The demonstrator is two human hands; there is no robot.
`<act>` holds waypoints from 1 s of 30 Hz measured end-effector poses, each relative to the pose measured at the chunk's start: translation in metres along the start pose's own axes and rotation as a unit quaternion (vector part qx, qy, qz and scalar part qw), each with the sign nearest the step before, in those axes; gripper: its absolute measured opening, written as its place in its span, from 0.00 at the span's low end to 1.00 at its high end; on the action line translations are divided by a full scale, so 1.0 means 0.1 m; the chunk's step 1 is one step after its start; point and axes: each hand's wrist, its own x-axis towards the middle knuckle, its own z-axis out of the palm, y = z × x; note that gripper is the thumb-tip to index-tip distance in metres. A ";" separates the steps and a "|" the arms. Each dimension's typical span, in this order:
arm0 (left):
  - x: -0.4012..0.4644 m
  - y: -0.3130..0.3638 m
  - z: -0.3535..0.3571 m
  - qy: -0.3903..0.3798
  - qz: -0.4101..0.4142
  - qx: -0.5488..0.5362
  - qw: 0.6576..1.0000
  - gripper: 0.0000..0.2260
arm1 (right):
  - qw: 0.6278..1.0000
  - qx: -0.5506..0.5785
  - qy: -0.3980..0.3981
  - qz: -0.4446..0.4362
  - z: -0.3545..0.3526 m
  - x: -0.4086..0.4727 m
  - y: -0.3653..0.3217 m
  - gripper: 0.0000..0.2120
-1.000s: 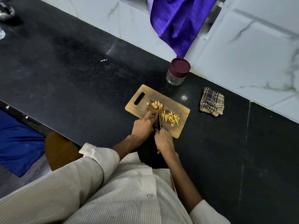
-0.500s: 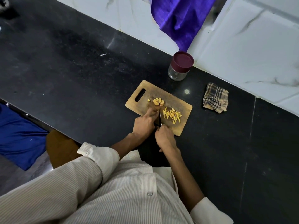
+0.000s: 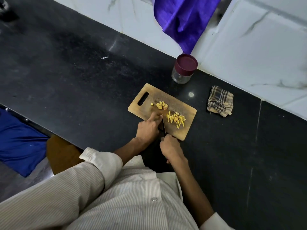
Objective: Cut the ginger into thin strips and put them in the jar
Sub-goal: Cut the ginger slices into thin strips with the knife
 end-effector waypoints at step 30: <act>-0.07 -0.12 0.00 0.076 -0.011 -0.142 0.987 0.17 | 0.995 0.065 0.053 -0.051 0.03 -0.04 -0.07 0.16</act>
